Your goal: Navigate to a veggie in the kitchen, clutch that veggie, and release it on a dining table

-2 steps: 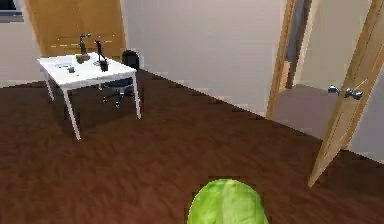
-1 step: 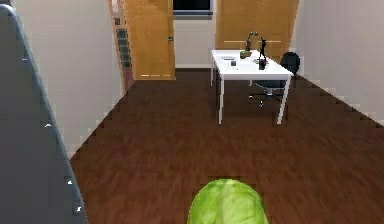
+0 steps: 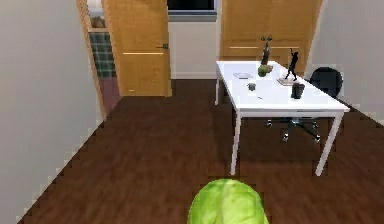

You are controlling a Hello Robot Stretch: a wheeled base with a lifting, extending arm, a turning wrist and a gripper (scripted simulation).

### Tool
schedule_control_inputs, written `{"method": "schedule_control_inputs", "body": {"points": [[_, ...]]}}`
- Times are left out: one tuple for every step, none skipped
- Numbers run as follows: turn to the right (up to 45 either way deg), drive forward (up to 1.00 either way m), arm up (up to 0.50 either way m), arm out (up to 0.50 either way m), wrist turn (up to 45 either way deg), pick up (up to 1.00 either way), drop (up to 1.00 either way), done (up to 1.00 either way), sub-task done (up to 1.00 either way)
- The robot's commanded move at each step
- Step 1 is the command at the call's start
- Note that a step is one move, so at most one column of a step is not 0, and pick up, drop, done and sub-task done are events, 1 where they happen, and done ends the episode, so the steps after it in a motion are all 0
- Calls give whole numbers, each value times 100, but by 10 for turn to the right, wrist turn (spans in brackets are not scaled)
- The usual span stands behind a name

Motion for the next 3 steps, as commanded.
{"method": "schedule_control_inputs", "body": {"points": [[-90,0,0,0,0,0,0,0,0],[0,25,0,0,0,0,0,0,0],[0,85,0,0,0,0,0,0,0]]}}
